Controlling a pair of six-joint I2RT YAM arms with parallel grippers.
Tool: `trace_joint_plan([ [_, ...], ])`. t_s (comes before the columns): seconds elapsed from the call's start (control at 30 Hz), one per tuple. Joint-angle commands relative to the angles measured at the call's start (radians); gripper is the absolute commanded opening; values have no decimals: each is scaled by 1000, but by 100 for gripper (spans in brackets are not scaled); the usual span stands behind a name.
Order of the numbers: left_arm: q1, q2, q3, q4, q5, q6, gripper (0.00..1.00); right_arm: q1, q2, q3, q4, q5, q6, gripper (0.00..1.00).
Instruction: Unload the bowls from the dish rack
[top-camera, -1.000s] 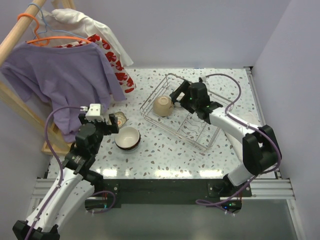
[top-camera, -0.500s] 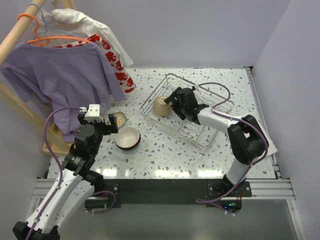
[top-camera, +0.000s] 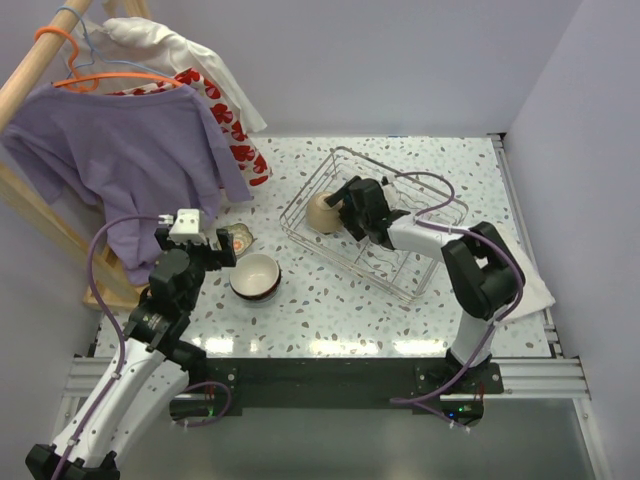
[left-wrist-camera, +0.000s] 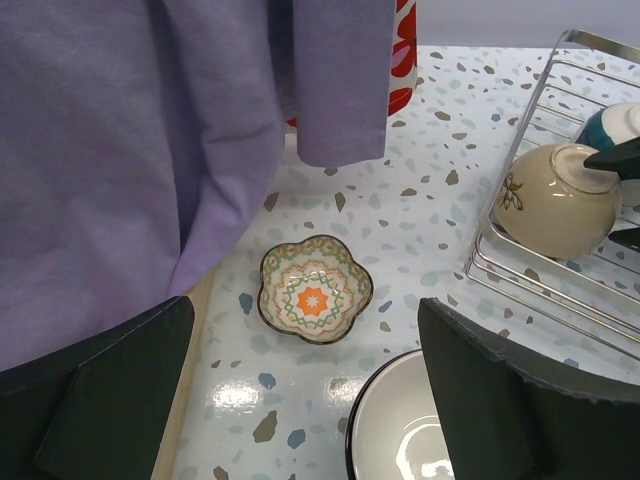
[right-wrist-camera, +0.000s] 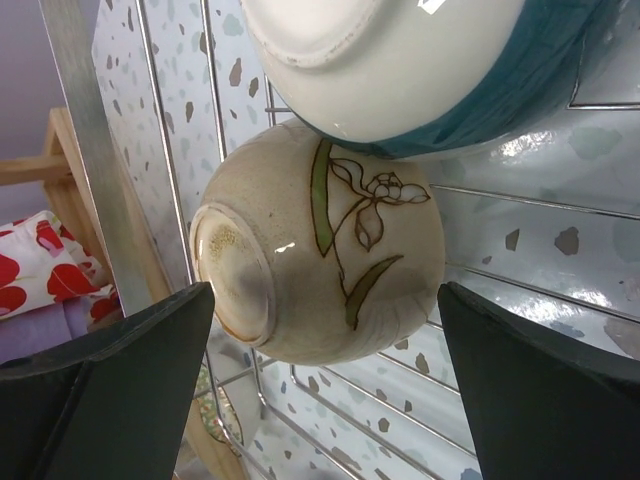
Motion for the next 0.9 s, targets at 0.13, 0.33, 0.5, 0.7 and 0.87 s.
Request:
trace_joint_plan([
  [0.13,-1,-6,-4,50,0,15,100,2,27,29,-7,55,54,99],
  [0.33,-1,-7,-7,52,5,17,100,0,11,29,-50,99,45,99],
  [0.5,-1,-7,-7,52,5,17,100,9,17,51,-97,137,46,99],
  [0.7,-1,-6,-6,50,5,18,100,12,21,81,-122,203,-10,99],
  [0.87,1,-9,-6,49,5,18,100,12,40,62,-76,191,-20,99],
])
